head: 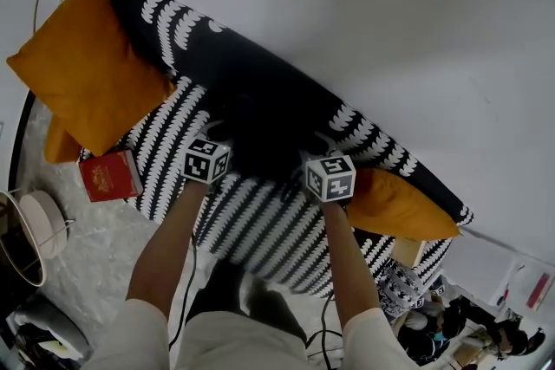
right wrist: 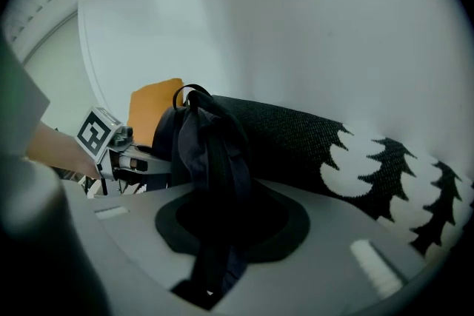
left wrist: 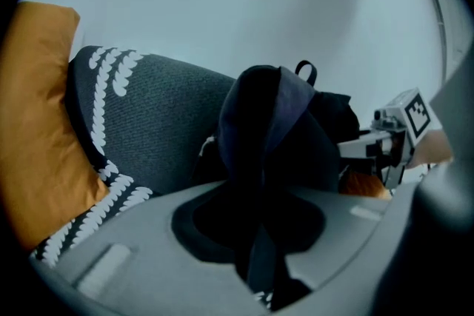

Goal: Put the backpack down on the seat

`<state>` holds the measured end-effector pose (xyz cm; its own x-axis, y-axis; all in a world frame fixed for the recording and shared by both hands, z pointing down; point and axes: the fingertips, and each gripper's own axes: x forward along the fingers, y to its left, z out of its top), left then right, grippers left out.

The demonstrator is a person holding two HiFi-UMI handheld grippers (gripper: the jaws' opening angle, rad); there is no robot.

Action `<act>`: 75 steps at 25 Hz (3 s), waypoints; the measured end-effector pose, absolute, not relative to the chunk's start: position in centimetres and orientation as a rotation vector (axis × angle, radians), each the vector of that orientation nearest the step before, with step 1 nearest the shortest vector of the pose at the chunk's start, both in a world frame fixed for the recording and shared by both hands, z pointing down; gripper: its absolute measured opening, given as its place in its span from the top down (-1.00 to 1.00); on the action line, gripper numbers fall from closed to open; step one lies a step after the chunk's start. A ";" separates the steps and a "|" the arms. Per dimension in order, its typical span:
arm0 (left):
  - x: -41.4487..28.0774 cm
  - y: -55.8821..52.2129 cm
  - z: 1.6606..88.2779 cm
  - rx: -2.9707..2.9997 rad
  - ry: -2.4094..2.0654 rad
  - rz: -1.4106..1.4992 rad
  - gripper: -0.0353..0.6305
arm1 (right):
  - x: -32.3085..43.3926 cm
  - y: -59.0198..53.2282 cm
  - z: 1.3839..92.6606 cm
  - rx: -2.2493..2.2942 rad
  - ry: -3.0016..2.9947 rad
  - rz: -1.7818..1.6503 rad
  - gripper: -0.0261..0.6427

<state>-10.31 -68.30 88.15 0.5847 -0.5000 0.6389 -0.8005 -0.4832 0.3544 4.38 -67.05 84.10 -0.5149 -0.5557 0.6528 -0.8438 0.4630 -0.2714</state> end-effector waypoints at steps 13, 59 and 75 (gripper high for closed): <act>-9.6 -70.4 89.6 2.148 -1.014 0.645 0.26 | 6.7 -68.8 85.8 1.227 -2.147 0.836 0.41; -15.6 -40.3 58.1 2.265 -1.427 0.290 0.02 | 12.2 -37.6 54.9 1.623 -2.308 0.716 0.08; -10.8 -23.7 41.2 2.607 -1.332 0.247 0.22 | 10.5 -21.1 38.6 1.519 -2.567 0.395 0.39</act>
<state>-10.84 -23.70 41.17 0.5789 -0.7795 0.2392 -0.8134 -0.5723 0.1038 10.46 -21.10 38.59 -0.4838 -0.8402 0.2451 -0.8750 0.4584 -0.1559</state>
